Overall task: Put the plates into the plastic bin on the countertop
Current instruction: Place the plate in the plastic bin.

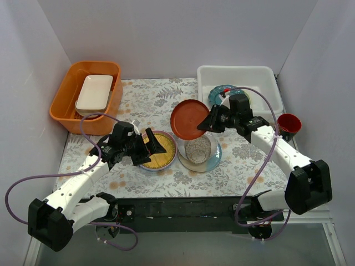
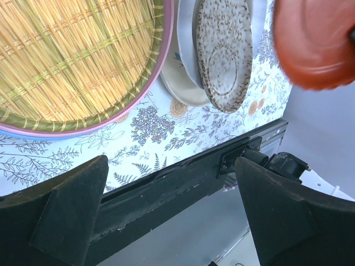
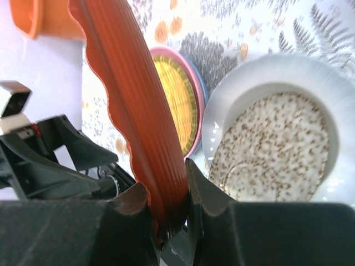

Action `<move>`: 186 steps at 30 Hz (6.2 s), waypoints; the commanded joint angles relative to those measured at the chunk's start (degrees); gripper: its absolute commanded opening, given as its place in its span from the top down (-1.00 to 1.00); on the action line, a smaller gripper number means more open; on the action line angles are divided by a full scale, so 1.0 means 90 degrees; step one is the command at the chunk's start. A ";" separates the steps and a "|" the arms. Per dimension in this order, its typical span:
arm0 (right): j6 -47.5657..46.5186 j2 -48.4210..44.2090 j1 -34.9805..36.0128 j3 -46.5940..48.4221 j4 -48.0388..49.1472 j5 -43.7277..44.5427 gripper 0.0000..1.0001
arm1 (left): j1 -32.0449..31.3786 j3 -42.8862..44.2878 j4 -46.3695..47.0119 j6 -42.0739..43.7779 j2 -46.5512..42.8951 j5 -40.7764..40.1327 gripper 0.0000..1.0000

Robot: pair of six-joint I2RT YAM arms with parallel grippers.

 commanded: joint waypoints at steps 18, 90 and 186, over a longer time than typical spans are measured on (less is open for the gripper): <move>-0.0437 0.1340 -0.1817 0.1954 -0.0236 -0.1362 0.97 | -0.0024 -0.0630 0.0479 -0.0072 -0.0126 0.0155 -0.96; -0.0837 0.4778 -0.3301 0.4512 -0.1300 -0.0933 0.78 | -0.0024 -0.1041 0.0372 -0.0199 -0.0419 0.0223 -0.96; -0.1950 0.1194 0.0585 0.2403 -0.2013 0.0649 -0.89 | 0.0874 0.0581 -0.0410 0.0641 0.1846 -0.1555 -0.90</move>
